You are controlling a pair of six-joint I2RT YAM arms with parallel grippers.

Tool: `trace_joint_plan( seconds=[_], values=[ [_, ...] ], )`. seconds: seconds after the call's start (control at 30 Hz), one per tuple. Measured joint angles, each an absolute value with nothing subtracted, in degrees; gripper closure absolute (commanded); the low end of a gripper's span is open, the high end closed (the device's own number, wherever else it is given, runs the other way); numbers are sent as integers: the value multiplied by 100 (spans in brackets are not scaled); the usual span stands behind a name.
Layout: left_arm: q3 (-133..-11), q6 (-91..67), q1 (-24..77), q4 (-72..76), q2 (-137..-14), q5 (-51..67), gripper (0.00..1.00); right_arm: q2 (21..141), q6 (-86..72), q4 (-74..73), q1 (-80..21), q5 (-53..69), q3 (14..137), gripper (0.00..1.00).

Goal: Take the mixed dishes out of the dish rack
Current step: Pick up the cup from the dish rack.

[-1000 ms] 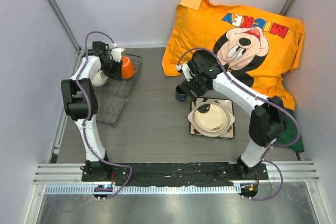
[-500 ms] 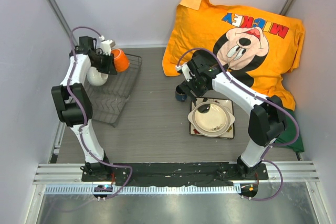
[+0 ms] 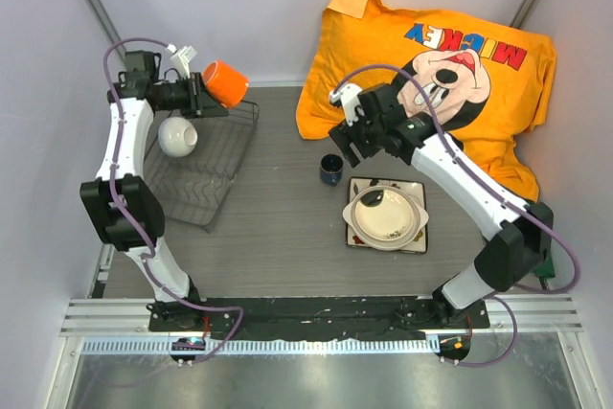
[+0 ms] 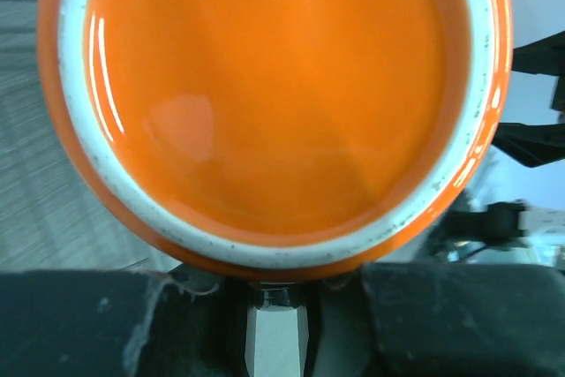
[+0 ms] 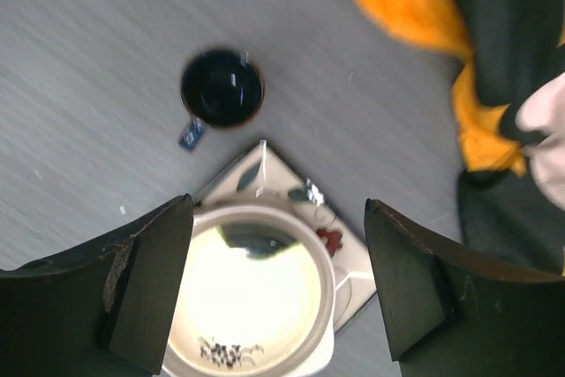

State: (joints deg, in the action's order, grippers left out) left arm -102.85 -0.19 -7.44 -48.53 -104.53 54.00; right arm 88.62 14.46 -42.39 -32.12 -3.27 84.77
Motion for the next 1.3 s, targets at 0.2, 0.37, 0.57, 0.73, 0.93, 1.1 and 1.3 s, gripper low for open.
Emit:
trace_joint_plan(
  seconds=[0.2,0.37,0.57,0.73,0.93,1.1,1.3],
  values=[
    [-9810,-1365,-593,-3900,-9891,6184,100,8315,1111,-3629,-3179,51,9070,20],
    [-9074,-3203,-228,-2305,-9542,6692,100,8230,650,-3282,-3131,530,9426,21],
    [-8128,-6095,294,827,-9376,6860,100,8357,248,-3044,-3103,1039,9588,21],
    [-7931,-8136,711,2976,-9413,6792,100,8296,62,-2554,-3094,1382,9500,21],
    [-7791,-9306,1219,4497,-9413,6687,100,8187,-38,-2036,-3065,1579,9343,22],
    [-7500,-9730,1531,4991,-9411,6641,100,8176,-38,-1811,-3022,1673,9332,22],
    [-7157,-9904,1664,5177,-9386,6565,100,8176,-36,-1752,-2993,1743,9332,22]
  ],
)
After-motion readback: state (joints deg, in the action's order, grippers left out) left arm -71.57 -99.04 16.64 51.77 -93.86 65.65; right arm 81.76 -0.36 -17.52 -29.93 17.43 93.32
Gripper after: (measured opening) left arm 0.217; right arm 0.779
